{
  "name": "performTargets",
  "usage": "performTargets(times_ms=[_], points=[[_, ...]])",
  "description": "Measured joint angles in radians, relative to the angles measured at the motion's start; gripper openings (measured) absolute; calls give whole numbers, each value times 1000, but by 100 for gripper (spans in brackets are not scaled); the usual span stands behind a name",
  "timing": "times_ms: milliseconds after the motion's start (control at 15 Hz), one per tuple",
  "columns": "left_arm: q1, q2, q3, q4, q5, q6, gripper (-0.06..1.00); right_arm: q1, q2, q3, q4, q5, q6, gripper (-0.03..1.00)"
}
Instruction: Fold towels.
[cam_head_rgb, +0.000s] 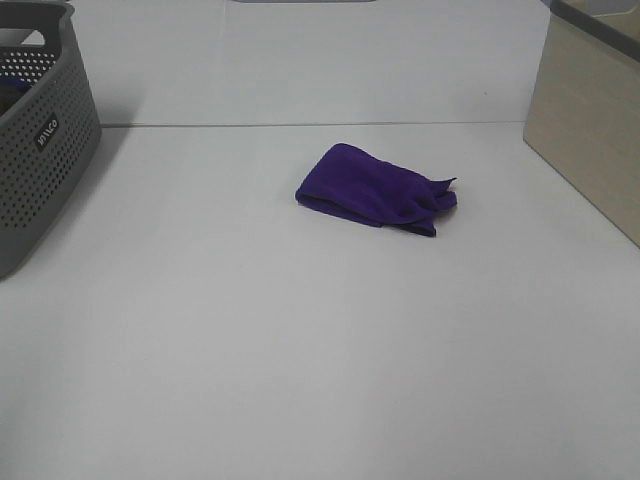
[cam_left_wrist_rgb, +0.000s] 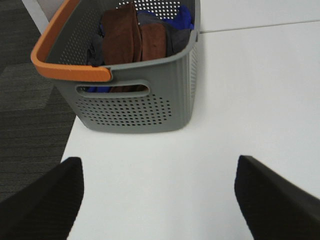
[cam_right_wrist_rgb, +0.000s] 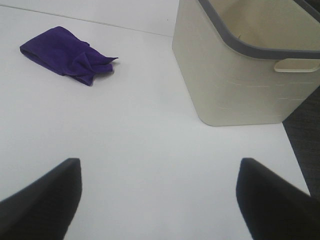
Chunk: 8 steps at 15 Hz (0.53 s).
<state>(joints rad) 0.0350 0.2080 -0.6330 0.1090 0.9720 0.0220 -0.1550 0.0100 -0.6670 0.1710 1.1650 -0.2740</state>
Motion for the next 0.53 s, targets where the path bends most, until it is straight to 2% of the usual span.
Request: performTargets(times_ms=[200,333,533], points=[[0,-196,76,-30,61,2,76,40,-16,34,-24,21,10,82],[0,-212,96,-48,94,11,76,84,-16,45,-39,24,10,82],[0,-213,125,-117,83,74,76,135,-16,98,-137,24,68,82]])
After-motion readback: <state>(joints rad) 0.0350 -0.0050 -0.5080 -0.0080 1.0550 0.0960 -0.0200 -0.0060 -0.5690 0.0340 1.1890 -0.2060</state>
